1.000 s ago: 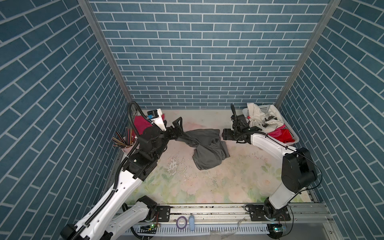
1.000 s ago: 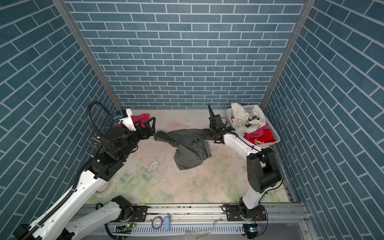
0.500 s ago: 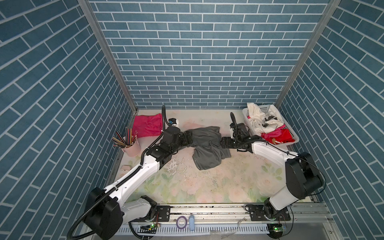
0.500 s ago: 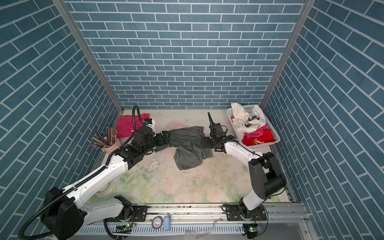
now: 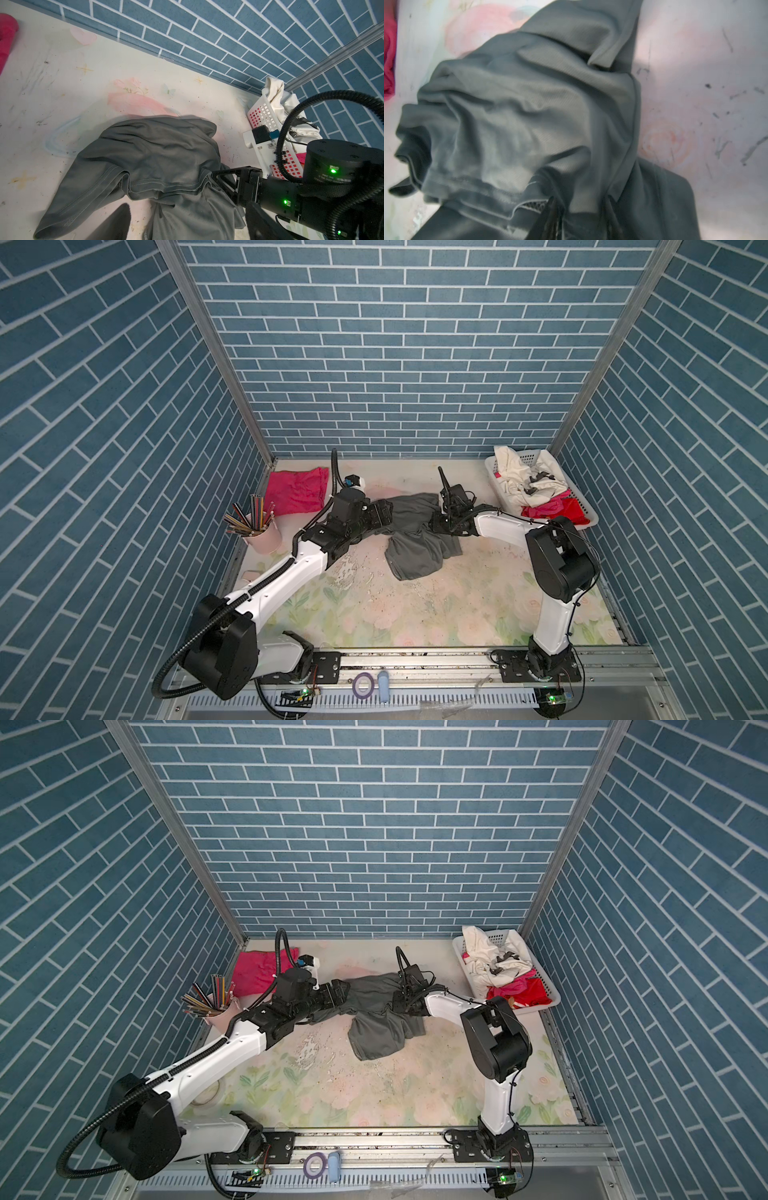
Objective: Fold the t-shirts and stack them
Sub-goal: 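Lift the grey shirt high with the right gripper to shake it out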
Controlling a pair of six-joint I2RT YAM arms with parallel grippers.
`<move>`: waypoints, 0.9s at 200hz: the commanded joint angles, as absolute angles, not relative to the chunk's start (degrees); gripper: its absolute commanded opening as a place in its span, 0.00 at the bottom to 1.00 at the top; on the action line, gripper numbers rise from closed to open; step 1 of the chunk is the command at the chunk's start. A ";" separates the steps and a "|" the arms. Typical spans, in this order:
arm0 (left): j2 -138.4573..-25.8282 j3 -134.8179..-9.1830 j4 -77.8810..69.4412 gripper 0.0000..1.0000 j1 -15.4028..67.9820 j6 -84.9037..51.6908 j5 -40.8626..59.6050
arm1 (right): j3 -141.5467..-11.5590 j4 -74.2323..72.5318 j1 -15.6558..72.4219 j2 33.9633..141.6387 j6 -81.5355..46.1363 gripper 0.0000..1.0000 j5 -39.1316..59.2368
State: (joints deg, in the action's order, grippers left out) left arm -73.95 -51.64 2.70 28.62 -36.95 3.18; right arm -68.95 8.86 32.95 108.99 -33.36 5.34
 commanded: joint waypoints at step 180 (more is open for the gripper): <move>-60.73 -52.36 -5.09 0.88 24.18 -28.59 14.87 | -118.57 8.93 36.49 97.56 -17.44 0.00 17.51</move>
